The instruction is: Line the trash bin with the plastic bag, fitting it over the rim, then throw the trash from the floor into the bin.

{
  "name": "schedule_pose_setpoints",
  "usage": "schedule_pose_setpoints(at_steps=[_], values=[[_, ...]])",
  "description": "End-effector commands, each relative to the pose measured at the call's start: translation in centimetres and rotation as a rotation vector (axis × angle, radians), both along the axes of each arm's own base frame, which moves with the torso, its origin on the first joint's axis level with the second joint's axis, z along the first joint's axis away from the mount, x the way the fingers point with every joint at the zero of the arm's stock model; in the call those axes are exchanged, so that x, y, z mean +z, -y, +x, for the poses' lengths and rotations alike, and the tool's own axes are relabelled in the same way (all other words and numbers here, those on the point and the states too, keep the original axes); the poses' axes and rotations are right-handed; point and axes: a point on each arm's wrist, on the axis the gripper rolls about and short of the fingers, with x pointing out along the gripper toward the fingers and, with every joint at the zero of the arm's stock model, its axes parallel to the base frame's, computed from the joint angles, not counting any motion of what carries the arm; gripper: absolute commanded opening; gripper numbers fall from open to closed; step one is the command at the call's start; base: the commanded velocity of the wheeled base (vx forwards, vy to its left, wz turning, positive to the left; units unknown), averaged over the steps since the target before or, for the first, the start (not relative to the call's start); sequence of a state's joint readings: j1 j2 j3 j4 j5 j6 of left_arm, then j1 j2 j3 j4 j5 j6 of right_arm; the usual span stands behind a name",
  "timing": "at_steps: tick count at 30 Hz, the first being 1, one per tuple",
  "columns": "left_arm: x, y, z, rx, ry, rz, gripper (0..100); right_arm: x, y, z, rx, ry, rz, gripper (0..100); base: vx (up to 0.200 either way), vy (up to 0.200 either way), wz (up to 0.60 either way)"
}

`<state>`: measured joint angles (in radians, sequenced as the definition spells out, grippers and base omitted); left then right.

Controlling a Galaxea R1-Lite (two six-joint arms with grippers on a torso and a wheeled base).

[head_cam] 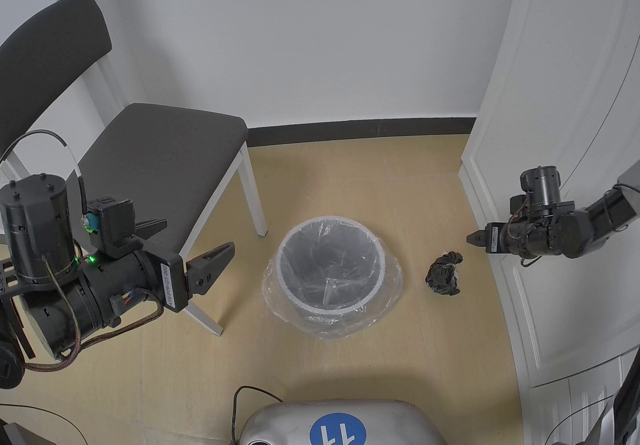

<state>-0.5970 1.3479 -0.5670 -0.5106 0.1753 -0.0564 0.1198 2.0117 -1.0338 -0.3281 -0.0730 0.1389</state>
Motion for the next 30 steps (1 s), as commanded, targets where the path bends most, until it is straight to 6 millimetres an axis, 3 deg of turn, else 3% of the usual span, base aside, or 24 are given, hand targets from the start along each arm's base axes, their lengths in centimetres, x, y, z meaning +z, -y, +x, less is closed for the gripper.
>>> schedule_pose_setpoints(at_steps=[1,3,8,14,30], values=[[-0.6,0.2,0.6,0.005,-0.021,0.009,100,-5.6,-0.2,4.7,-0.019,-0.048,0.033,100,0.000,0.000,0.00],[-0.5,0.2,0.6,0.006,-0.019,0.008,100,-6.0,-0.1,6.1,-0.018,-0.042,0.043,100,0.000,0.000,0.00],[-0.5,0.2,0.7,-0.012,-0.024,0.004,100,-7.9,0.2,7.3,-0.027,-0.078,0.042,100,0.000,0.000,0.00],[-0.7,-0.1,1.1,-0.008,-0.035,0.004,100,-10.0,1.0,8.2,-0.050,-0.105,0.042,100,0.000,0.000,0.00],[-1.4,0.3,1.8,-0.008,-0.039,0.010,100,-15.5,0.5,10.7,-0.083,-0.145,0.080,100,0.000,0.000,0.00]])
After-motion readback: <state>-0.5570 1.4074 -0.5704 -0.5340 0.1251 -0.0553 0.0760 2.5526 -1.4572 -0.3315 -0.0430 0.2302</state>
